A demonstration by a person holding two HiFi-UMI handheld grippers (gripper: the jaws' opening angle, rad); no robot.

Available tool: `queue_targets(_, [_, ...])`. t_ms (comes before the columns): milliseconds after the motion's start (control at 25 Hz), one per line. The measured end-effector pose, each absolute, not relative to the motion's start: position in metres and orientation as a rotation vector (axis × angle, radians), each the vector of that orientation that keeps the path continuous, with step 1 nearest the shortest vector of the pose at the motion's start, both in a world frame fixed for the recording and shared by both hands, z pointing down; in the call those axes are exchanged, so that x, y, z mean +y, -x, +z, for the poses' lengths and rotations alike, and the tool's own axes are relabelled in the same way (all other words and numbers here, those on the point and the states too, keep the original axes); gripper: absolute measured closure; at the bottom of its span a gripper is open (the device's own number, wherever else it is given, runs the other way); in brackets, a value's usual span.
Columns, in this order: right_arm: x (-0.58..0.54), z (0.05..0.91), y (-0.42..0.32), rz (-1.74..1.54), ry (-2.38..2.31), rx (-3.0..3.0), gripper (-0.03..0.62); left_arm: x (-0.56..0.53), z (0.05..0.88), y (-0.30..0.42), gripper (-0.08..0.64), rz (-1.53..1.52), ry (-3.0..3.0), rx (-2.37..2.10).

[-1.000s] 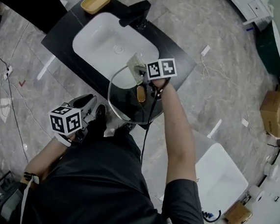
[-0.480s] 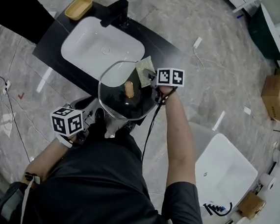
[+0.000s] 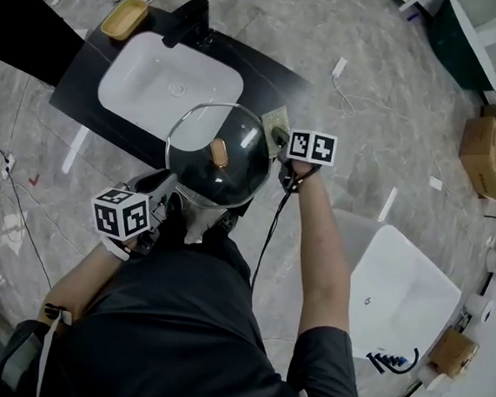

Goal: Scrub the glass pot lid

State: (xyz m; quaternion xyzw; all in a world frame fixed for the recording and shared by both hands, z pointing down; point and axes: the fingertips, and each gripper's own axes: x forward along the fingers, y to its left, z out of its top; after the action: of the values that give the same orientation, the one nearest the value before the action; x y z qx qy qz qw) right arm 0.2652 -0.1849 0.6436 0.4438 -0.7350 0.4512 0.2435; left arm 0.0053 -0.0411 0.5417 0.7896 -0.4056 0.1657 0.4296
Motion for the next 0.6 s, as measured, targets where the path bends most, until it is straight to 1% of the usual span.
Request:
queue_targets(120, [-0.199,0.612,-0.247,0.751,-1.118,-2.047,0.528,-0.042,0.54,0.002,0.489,0.393,-1.965,-1.026])
queue_targets(320, [-0.216,0.573,-0.147,0.287,-0.772,-2.157,0.528,-0.04,0.538,0.032,0.489,0.337,-1.922,-1.09])
queue_targets(480, [-0.198,0.596,-0.064,-0.155,-0.364,-2.099,0.528,-0.033,0.54,0.068,0.489,0.289,-1.861,-1.166])
queue_targets(600, [-0.183,0.62,-0.03,-0.482,-0.075,-1.967,0.528,-0.026,0.545,0.094,0.489,0.265,-1.806,-1.223])
